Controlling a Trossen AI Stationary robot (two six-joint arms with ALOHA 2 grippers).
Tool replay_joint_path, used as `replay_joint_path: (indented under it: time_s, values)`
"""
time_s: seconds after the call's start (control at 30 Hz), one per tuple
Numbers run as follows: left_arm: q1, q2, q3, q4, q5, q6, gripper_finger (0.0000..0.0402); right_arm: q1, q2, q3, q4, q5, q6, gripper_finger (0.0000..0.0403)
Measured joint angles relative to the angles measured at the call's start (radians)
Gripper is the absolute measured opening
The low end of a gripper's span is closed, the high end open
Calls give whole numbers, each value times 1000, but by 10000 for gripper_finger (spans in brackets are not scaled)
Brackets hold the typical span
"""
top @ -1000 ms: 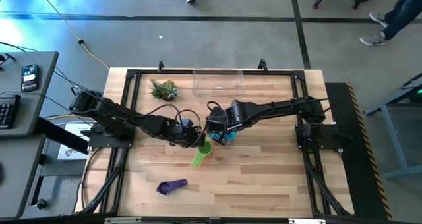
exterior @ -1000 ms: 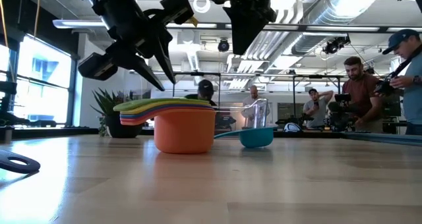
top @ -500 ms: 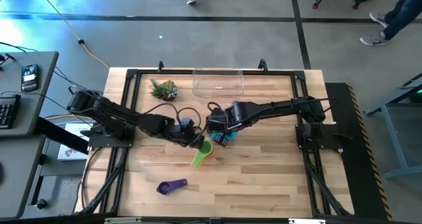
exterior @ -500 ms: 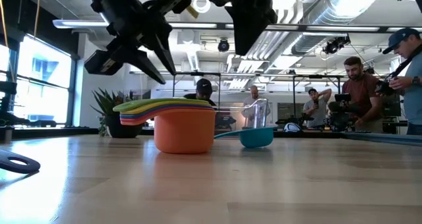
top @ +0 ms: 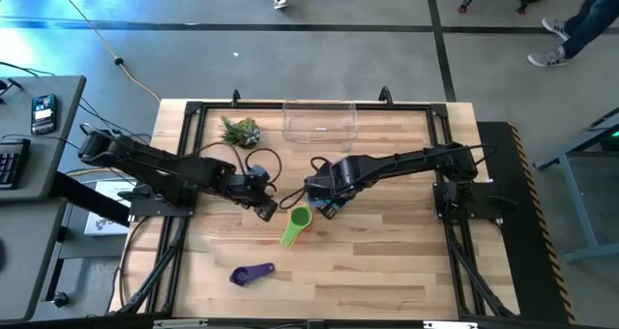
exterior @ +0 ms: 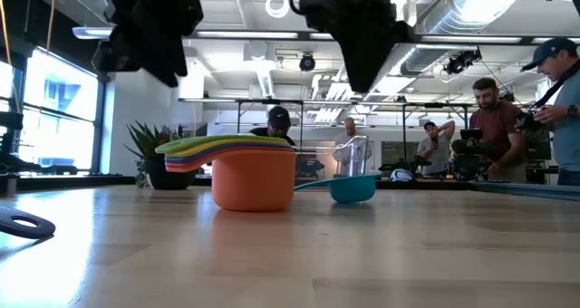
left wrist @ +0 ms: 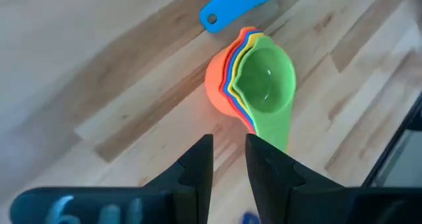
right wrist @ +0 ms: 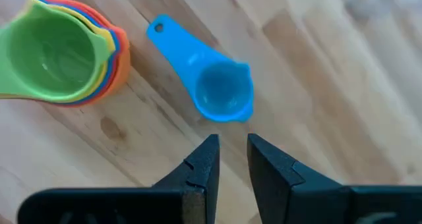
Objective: Nest measuring cups in basket
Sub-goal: Stack the light blue measuring cup on top of the green measuring cup
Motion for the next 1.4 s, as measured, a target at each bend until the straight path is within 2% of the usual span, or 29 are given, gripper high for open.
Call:
replay_joint_path:
  time_s: [0.23, 0.47, 0.8, 1.13, 1.23, 1.4]
  values:
    - [0, -133, 1, -179, -27, 143, 78, 35, 1, -120, 74, -43, 231, 71]
    - [0, -215, 1, -280, -33, 230, 79, 62, 1, -180, 211, -42, 431, 71]
    - [0, -255, 0, -337, -38, 299, 78, 88, 0, -246, 274, 91, 752, 75]
    - [0, -253, 1, -333, -38, 364, 78, 84, 0, -349, 353, 124, 934, 121]
    - [0, -253, 1, -333, -42, 364, 79, 81, 0, -353, 352, 175, 971, 124]
    - [0, -253, 1, -333, -45, 364, 79, 60, 0, -353, 346, 176, 960, 124]
